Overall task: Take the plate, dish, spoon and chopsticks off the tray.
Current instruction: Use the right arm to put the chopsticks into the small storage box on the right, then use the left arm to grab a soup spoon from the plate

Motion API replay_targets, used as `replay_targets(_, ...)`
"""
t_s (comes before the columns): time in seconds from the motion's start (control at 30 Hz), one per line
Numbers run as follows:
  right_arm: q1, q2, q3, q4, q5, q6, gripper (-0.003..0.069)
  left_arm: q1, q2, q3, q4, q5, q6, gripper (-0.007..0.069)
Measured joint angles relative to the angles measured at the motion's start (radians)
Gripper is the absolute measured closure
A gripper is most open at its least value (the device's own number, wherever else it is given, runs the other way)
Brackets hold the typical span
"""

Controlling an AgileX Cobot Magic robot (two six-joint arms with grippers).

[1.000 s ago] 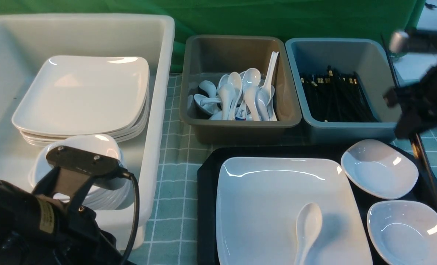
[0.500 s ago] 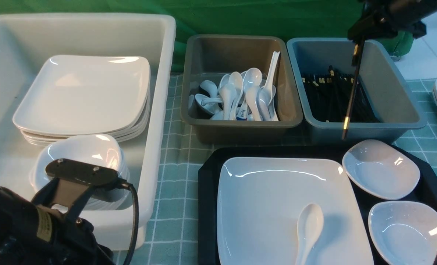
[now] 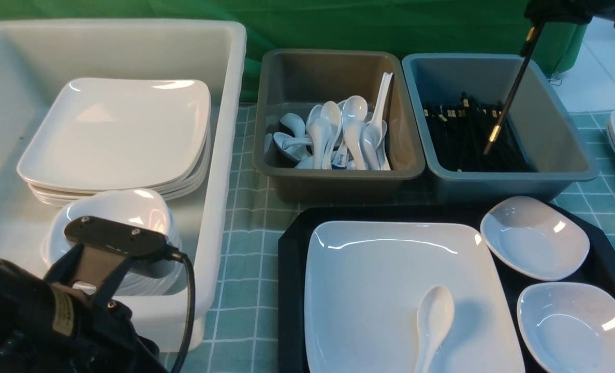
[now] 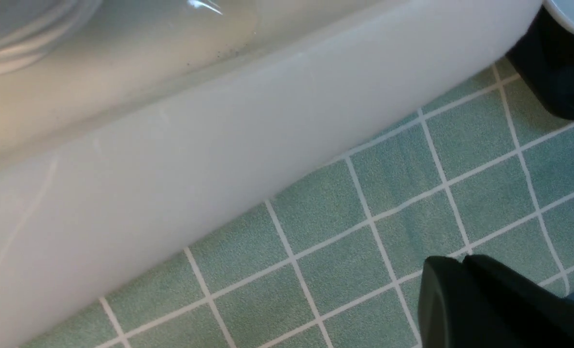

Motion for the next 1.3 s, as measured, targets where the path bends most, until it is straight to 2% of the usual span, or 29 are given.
replay_targets(0.13, 0.029, 0.049, 0.0, -0.065, -0.054, 0.003, 0.0589, 0.0, 0.0, 0.0, 0.028, 0.0, 0.0, 0.0616)
replay_targets(0.23, 0.054, 0.062, 0.0, -0.108, -0.048, 0.005, 0.0545, 0.0, 0.0, 0.0, 0.028, 0.0, 0.0, 0.0616)
replay_targets(0.3, 0.07, 0.062, 0.0, -0.14, -0.026, 0.006, 0.0407, 0.0, 0.0, 0.0, 0.028, 0.0, 0.0, 0.0616)
replay_targets(0.33, 0.071, 0.062, 0.0, -0.142, -0.026, 0.006, 0.0392, 0.0, 0.0, 0.0, 0.028, 0.0, 0.0, 0.0616)
replay_targets(0.37, 0.082, 0.062, 0.0, -0.155, 0.014, 0.006, 0.0265, 0.0, 0.0, 0.0, 0.028, 0.0, -0.001, 0.0616)
replay_targets(0.4, 0.085, 0.062, 0.0, -0.161, 0.042, 0.006, 0.0218, 0.0, 0.0, 0.0, 0.027, 0.0, -0.002, 0.0616)
replay_targets(0.47, 0.089, 0.062, 0.0, -0.168, 0.075, 0.006, 0.0165, 0.0, 0.0, 0.0, 0.026, 0.0, -0.003, 0.0616)
replay_targets(0.5, 0.09, 0.062, 0.0, -0.192, 0.147, 0.006, 0.0126, 0.0, 0.0, 0.0, 0.025, 0.0, -0.004, 0.0616)
replay_targets(0.53, 0.09, 0.062, -0.005, -0.209, 0.179, 0.006, 0.0125, 0.0, 0.0, 0.0, 0.021, 0.0, -0.004, 0.0616)
replay_targets(0.63, 0.09, 0.053, -0.014, -0.267, 0.207, 0.006, 0.0165, 0.0, 0.0, 0.0, 0.014, -0.002, -0.004, 0.0616)
replay_targets(0.7, 0.087, 0.019, -0.015, -0.298, 0.208, 0.006, 0.0258, 0.0, 0.0, 0.0, 0.014, -0.006, -0.004, 0.0616)
replay_targets(0.77, 0.082, -0.049, -0.015, -0.315, 0.208, 0.006, 0.0454, 0.0, 0.0, 0.0, 0.014, -0.008, -0.004, 0.0616)
replay_targets(0.8, 0.081, -0.109, -0.015, -0.32, 0.208, 0.005, 0.0528, 0.0, 0.0, 0.0, 0.005, -0.008, -0.004, 0.0616)
replay_targets(0.87, 0.081, -0.258, -0.001, -0.336, 0.208, -0.002, 0.0608, 0.0, 0.0, 0.0, -0.027, -0.015, -0.004, 0.0616)
replay_targets(1.0, 0.083, -0.509, 0.127, -0.371, 0.209, -0.009, 0.0631, 0.0, 0.009, -0.016, -0.061, -0.049, -0.004, 0.0616)
replay_targets(1.17, 0.083, -0.89, 0.587, -0.435, 0.209, -0.037, 0.0634, -0.001, 0.114, -0.191, -0.083, -0.044, 0.017, 0.0616)
replay_targets(1.2, 0.083, -0.987, 0.749, -0.443, 0.208, -0.047, 0.0636, -0.015, 0.176, -0.268, -0.096, -0.046, 0.043, 0.0616)
replay_targets(1.3, 0.083, -1.122, 1.007, -0.451, 0.205, -0.057, 0.0636, -0.05, 0.258, -0.355, -0.101, -0.046, 0.057, 0.0616)
